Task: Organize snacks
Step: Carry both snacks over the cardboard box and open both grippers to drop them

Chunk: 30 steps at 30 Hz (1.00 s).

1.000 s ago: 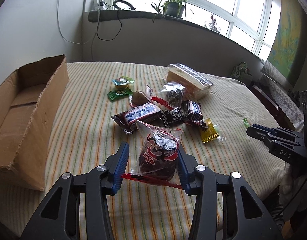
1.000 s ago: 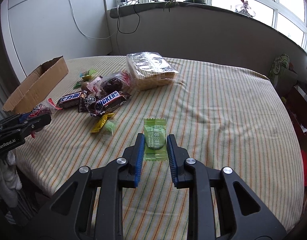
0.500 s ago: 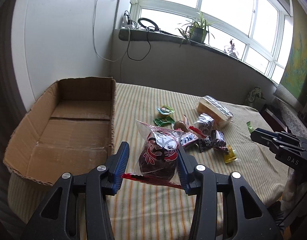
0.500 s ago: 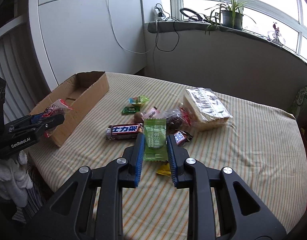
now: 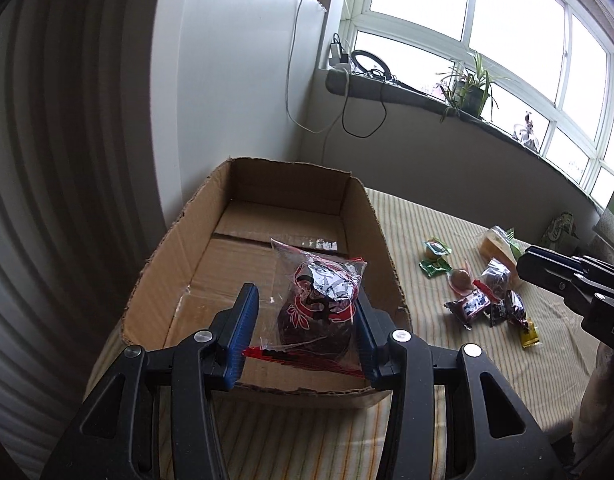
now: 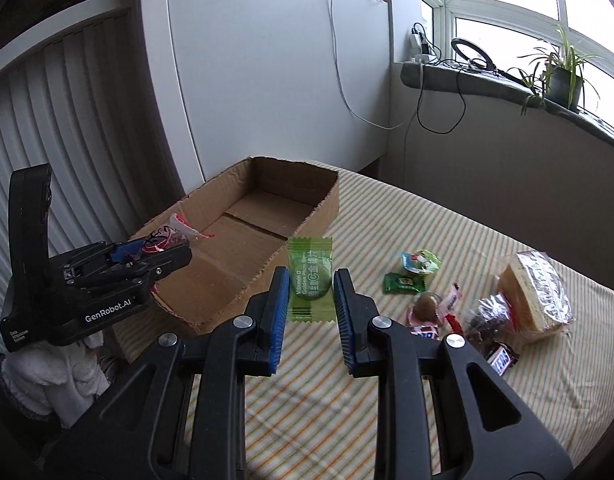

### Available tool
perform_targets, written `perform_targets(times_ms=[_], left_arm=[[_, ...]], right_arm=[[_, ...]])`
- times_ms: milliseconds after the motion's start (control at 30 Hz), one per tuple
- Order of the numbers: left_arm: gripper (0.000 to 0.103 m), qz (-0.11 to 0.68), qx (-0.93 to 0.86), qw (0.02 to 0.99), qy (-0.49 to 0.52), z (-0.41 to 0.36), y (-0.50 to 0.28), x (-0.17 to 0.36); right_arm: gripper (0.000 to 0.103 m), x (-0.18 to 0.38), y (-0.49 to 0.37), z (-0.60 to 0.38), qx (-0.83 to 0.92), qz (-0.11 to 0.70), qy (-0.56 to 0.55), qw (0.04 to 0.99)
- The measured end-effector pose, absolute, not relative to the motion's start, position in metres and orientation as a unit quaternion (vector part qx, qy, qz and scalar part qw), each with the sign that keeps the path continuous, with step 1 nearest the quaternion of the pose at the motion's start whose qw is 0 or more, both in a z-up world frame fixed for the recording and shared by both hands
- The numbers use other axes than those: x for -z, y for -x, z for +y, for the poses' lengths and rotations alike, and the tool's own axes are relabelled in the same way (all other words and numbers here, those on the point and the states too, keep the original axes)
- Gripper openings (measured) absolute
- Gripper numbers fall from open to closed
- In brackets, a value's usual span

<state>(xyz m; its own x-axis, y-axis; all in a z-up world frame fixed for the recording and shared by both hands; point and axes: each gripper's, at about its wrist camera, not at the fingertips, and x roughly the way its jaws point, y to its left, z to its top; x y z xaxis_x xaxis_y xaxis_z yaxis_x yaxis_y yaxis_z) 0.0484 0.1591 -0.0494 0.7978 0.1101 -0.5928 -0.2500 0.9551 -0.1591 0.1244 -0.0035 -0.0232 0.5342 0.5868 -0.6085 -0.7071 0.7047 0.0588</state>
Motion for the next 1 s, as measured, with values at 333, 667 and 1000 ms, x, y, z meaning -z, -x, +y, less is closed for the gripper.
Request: perform_targets(times_ms=[333, 667, 1000], left_arm=[[0.044, 0.308, -0.123, 0.935, 0.127, 0.181, -0.053, 0.055], [0.056, 0.307, -0.135, 0.933, 0.130, 0.192, -0.053, 0.057], [0.057, 0.296, -0.147, 0.934, 0.136, 0.195, -0.044, 0.050]], right_arm=[[0.024, 0.046, -0.125, 0.064, -0.405, 0.325, 0.136, 0.843], [0.049, 0.051, -0.124, 0.075, -0.402, 0.322, 0.146, 0.844], [0.049, 0.043, -0.121, 0.036, -0.384, 0.325, 0.120, 0.856]])
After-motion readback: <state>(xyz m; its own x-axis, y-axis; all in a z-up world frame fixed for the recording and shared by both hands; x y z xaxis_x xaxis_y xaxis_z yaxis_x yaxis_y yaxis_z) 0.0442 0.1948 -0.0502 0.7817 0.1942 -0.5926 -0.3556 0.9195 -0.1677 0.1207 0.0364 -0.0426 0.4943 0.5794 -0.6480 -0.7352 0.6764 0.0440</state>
